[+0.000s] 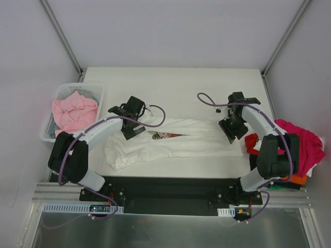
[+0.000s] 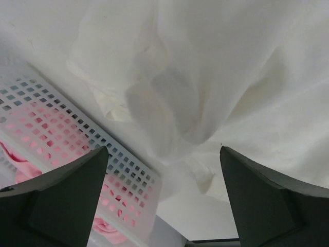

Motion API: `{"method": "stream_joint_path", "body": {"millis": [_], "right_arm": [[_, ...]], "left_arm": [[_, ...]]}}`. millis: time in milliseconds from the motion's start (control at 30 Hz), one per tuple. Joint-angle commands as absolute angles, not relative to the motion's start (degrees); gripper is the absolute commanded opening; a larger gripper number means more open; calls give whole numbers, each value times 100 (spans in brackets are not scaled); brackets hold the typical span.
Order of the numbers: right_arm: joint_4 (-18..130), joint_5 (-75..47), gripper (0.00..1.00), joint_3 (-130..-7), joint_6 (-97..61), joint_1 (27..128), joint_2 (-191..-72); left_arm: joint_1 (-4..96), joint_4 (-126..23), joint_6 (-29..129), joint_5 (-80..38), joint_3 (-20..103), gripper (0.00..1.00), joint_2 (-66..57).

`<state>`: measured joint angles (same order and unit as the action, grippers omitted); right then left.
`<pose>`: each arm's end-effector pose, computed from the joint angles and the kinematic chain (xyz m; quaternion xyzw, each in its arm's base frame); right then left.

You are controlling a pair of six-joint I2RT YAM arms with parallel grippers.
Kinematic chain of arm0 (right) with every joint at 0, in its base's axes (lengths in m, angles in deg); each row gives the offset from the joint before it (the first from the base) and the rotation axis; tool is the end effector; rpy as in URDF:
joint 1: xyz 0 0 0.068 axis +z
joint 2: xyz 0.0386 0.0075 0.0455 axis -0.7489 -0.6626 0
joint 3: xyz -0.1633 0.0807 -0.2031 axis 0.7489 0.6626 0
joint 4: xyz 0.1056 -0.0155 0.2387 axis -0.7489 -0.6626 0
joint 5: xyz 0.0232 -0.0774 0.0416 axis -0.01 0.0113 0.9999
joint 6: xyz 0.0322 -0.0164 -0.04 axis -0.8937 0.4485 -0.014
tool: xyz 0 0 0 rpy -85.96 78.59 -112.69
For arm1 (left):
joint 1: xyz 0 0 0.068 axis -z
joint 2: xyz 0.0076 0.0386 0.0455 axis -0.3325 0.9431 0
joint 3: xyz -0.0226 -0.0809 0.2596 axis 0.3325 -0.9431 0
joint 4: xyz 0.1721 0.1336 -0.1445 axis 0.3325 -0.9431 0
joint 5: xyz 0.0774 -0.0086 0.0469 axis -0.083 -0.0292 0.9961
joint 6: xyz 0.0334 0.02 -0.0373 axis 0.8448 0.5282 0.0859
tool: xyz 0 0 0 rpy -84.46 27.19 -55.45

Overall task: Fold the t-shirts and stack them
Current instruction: Fold the tshirt

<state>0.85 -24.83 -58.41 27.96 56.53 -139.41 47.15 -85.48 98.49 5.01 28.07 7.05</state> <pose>0.2822 0.0379 0.2266 -0.3951 0.9135 -0.0499 0.0830 0.2739 -0.1318 0.2235 0.4755 0.8272 0.1676 0.2481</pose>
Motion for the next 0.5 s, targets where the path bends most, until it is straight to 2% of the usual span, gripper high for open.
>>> {"method": "stream_joint_path", "body": {"millis": [0, 267, 467], "right_arm": [[70, -2457, 49, -6006, 2743, 5676, -14011], [114, -2501, 49, -6217, 2752, 5685, -14169], [413, -2492, 49, -6445, 2726, 5676, -14494]], "left_arm": [[4842, -8724, 9791, 635, 2725, 98, 280], [4842, -8795, 9378, -84, 3419, 99, 235], [4842, -8628, 9281, -297, 4131, 99, 1210]]}}
